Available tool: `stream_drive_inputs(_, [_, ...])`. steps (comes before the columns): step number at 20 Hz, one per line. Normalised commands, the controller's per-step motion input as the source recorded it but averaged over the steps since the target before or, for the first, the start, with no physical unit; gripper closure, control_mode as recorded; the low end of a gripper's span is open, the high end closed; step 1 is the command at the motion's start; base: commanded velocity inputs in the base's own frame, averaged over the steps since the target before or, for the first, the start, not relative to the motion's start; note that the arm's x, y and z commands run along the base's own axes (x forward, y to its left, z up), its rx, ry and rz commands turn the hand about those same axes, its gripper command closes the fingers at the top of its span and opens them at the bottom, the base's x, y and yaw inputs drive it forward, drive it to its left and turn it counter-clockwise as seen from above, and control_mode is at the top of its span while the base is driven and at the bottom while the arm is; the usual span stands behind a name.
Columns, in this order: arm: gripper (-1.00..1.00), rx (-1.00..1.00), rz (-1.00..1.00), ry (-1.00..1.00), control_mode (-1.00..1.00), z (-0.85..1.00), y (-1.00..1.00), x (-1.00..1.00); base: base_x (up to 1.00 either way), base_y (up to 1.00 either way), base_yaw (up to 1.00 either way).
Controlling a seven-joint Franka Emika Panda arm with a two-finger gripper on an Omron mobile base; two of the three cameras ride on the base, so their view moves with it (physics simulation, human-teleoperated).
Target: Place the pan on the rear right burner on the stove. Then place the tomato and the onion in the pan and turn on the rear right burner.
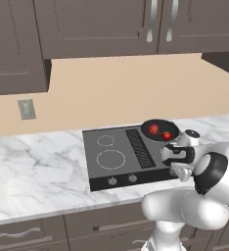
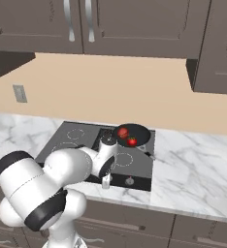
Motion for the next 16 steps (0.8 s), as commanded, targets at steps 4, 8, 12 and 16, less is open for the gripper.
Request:
stream_drive_inputs(4, [1.0,0.0,0.35,-0.04,-1.0,-0.3,-1.0,-0.13,0.0,0.0,0.0])
stream_drive_inputs(8, [1.0,0.0,0.37,-0.08,-1.0,-0.23,-1.0,-0.2,0.0,0.0,0.0])
stream_drive_inputs(12, [1.0,-0.01,0.41,-0.12,-1.0,-0.27,-0.94,-0.02,0.0,0.0,0.0])
stream_drive_inputs(16, [1.0,-0.01,0.47,-0.2,-1.0,-0.28,-0.97,0.05,0.0,0.0,0.0])
